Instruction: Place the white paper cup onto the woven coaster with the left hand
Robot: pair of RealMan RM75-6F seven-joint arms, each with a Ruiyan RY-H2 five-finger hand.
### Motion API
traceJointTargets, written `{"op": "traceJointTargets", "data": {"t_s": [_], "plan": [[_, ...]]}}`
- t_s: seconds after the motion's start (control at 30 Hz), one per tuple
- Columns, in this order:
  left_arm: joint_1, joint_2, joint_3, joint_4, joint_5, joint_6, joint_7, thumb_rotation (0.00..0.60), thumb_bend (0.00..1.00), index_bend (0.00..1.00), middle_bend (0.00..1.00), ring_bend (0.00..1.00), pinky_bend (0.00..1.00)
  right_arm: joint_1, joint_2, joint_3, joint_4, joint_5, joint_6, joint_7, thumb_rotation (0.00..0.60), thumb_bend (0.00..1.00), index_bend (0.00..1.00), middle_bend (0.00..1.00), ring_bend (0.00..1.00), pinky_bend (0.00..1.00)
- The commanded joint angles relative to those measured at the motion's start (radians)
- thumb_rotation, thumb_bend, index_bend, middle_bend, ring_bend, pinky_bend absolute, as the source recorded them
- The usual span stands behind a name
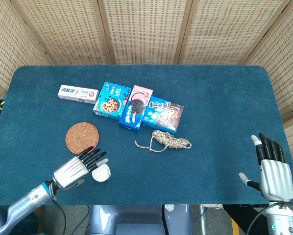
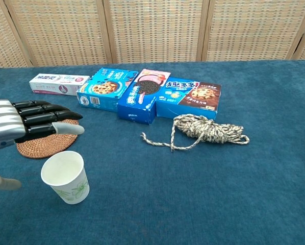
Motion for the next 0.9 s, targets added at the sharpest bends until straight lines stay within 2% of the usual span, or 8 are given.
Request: {"op": "traceJointTargets", "data": {"t_s": [0.03,0.17,0.23,0.33,0.43,0.53,0.7,0.9], "plan": [[-0.016,-0.029,0.004,0.016,-0.008,-0.013,0.004,0.600,0.00,0.00,0.00,0.00,0.09,0.002,-0.002,0.000,0.001,0.001,-0.001,-0.001,0.600,0.00,0.04,0.00,0.00,0.00],[-0.036,-0.064,-0.007,0.018,-0.027,-0.040,0.020,0.600,0.00,0.00,0.00,0.00,0.10,0.003,-0.004,-0.001,0.001,0.001,-0.004,-0.002,0.600,0.00,0.04,0.00,0.00,0.00],[-0.047,-0.080,-0.014,0.017,-0.040,-0.059,0.034,0.600,0.00,0.00,0.04,0.07,0.19,0.003,-0.004,-0.002,0.002,0.002,-0.004,-0.001,0.600,0.00,0.03,0.00,0.00,0.00],[-0.066,-0.106,-0.022,0.012,-0.058,-0.084,0.052,0.600,0.00,0.03,0.21,0.26,0.34,0.004,-0.004,-0.001,0.006,0.010,-0.007,0.004,0.600,0.00,0.03,0.00,0.00,0.00],[-0.080,-0.123,-0.020,0.008,-0.068,-0.094,0.051,0.600,0.00,0.15,0.35,0.40,0.39,0.005,-0.002,0.000,0.008,0.014,-0.007,0.008,0.600,0.00,0.03,0.00,0.00,0.00],[-0.089,-0.141,-0.023,0.014,-0.075,-0.086,0.053,0.600,0.01,0.25,0.44,0.48,0.42,0.006,-0.001,-0.001,0.009,0.015,-0.010,0.011,0.600,0.00,0.03,0.00,0.00,0.00],[-0.095,-0.167,-0.024,0.033,-0.096,-0.075,0.055,0.600,0.04,0.36,0.52,0.53,0.44,0.008,-0.001,-0.003,0.009,0.017,-0.013,0.010,0.600,0.00,0.03,0.00,0.00,0.00],[-0.099,-0.157,-0.021,0.030,-0.121,-0.072,0.059,0.600,0.04,0.37,0.52,0.53,0.44,0.010,-0.002,-0.005,0.008,0.018,-0.014,0.007,0.600,0.00,0.03,0.00,0.00,0.00]]}}
